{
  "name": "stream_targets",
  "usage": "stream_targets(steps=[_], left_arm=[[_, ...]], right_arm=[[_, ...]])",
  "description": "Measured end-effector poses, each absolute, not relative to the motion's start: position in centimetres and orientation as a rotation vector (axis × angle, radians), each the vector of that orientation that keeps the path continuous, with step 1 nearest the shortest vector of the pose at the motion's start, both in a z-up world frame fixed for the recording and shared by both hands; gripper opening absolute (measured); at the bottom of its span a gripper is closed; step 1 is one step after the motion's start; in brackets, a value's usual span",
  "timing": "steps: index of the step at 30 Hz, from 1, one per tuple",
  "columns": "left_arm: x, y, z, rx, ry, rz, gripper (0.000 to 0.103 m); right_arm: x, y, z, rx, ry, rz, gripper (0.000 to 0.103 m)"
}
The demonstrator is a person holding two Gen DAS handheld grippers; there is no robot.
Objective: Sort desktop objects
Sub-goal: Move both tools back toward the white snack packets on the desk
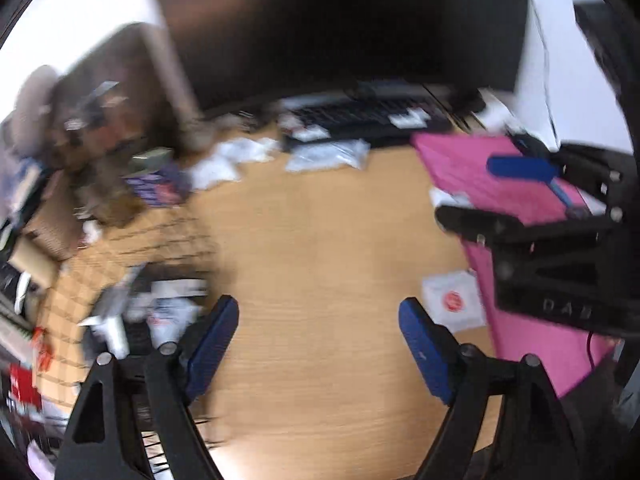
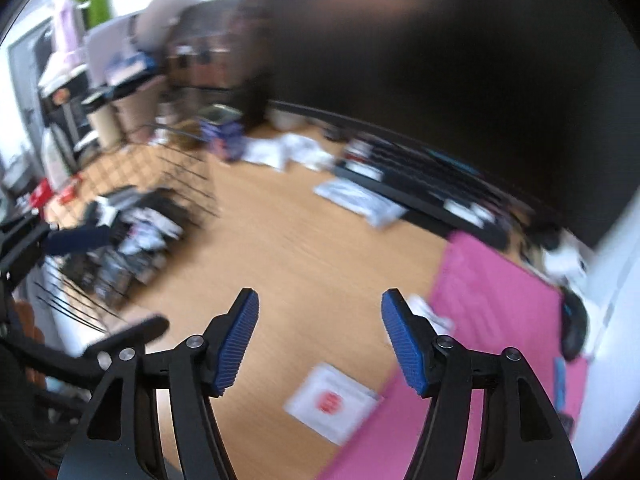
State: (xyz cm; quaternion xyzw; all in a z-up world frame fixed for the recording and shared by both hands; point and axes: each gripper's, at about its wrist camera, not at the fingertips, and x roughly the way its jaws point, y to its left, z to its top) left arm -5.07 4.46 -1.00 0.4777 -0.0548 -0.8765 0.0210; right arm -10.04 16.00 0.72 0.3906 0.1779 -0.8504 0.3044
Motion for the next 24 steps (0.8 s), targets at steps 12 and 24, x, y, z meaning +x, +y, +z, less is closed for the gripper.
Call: stream_targets(steps=[12,24], left_arm=[[-13.7,3.7,-7.0,1.668,-0.034,-2.583,0.084],[-20.3,-2.1,-7.8,1.604,0.095,-2.444,0.084]], right_arm=[[-18.1,21.2,-7.7,1.292,0.425,-2.308,0.068],[-26.8,12.6,-6.4,1.282,0.377,-2.249,0.068]])
